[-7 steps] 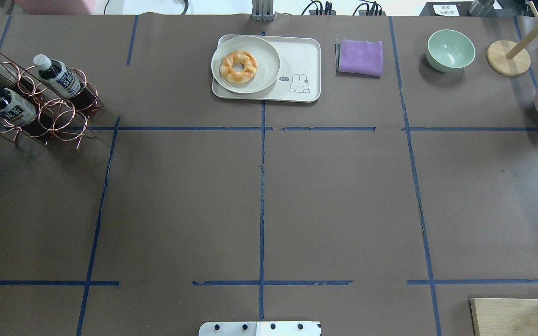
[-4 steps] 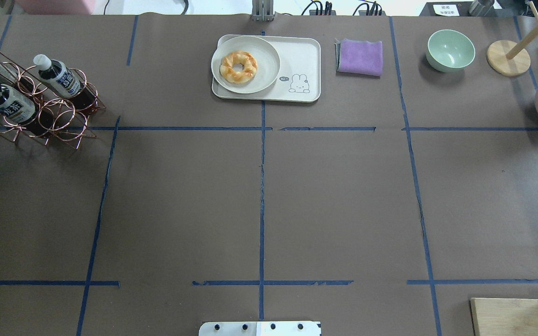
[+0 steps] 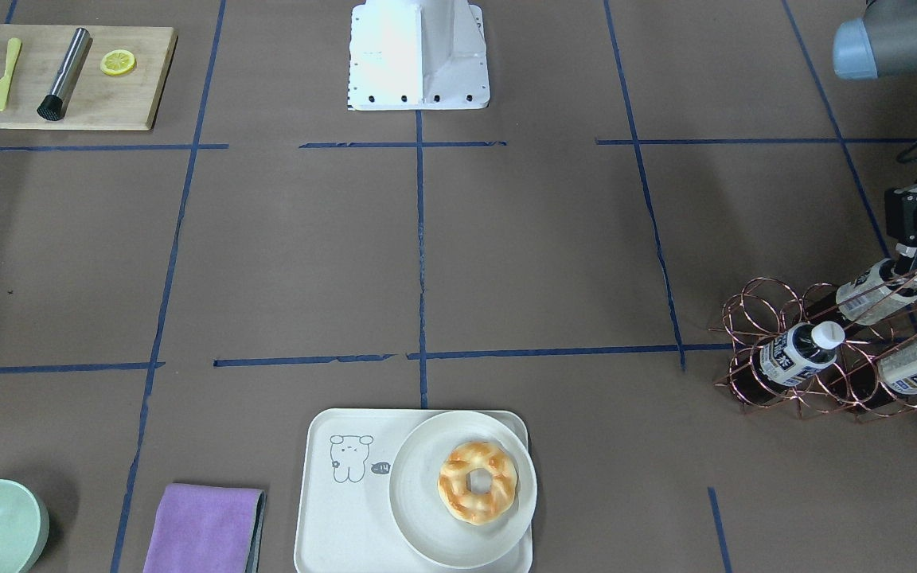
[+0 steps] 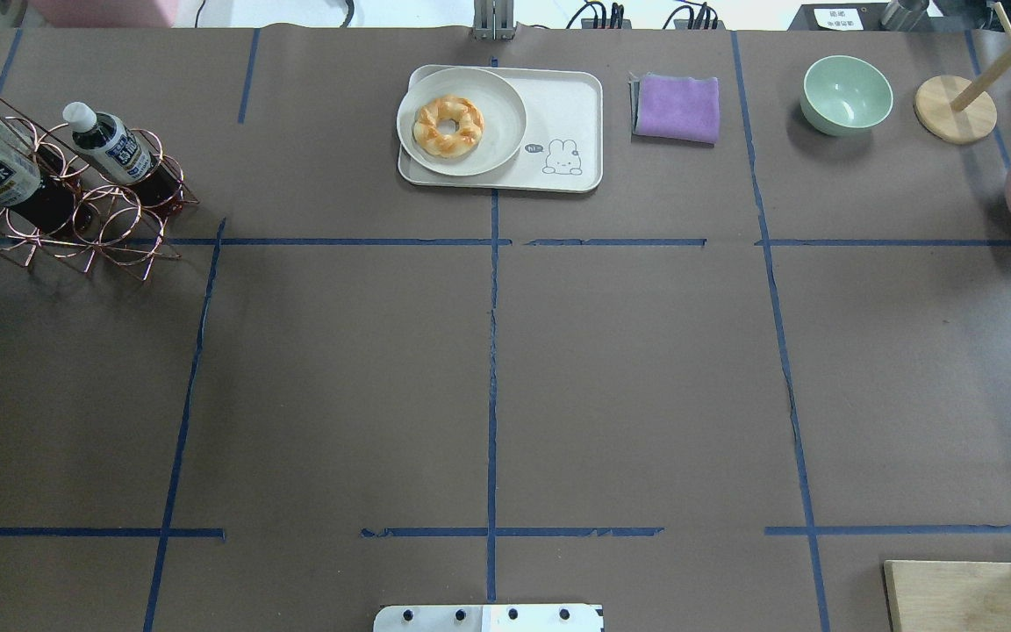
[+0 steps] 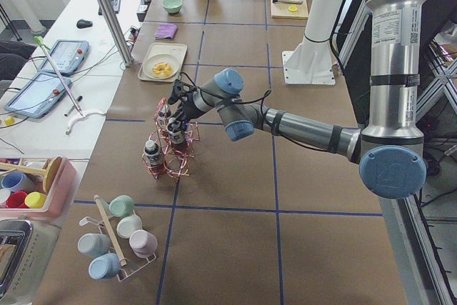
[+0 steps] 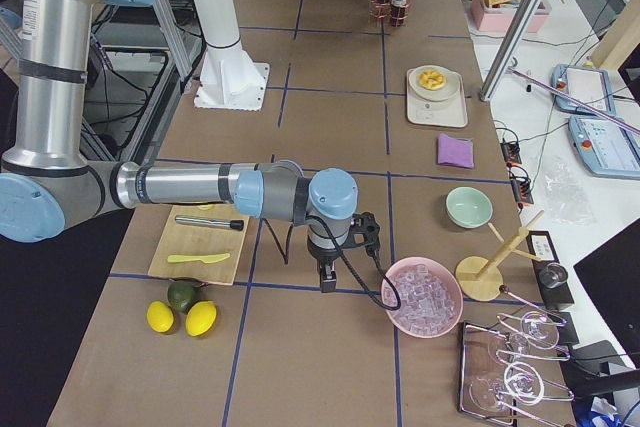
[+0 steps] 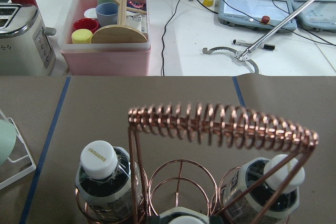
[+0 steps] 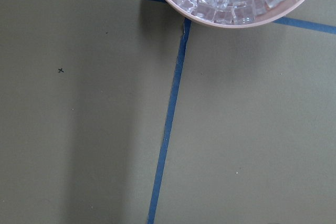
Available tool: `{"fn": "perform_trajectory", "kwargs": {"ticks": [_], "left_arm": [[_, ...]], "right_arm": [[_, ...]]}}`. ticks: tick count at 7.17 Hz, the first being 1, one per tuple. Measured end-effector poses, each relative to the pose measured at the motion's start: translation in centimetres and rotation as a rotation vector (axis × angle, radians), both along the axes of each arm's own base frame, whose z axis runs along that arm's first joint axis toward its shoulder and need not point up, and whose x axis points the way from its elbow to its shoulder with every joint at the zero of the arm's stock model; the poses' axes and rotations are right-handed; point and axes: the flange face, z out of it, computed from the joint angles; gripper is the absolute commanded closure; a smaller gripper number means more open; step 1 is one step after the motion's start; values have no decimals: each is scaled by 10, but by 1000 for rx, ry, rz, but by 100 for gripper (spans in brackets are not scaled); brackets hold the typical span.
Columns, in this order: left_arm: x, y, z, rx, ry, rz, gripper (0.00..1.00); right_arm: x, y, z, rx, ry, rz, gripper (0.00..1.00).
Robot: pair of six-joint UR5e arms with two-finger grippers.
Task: Place tea on tray
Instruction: 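Grasp the tea bottle with the left gripper and lift it out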
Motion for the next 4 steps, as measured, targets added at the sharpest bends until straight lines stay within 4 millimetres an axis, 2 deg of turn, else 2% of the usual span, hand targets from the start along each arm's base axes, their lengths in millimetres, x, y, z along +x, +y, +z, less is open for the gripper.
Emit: {"fn": "perform_trajectory", "kwargs": {"ticks": [1, 4], "left_arm": [[-14, 1, -4, -4, 22, 6, 95], [-74, 10, -24, 0, 100, 10, 95]], "right_arm": [[0, 0, 0, 0, 0, 0, 0], [0, 0, 0, 0, 0, 0, 0]]}}
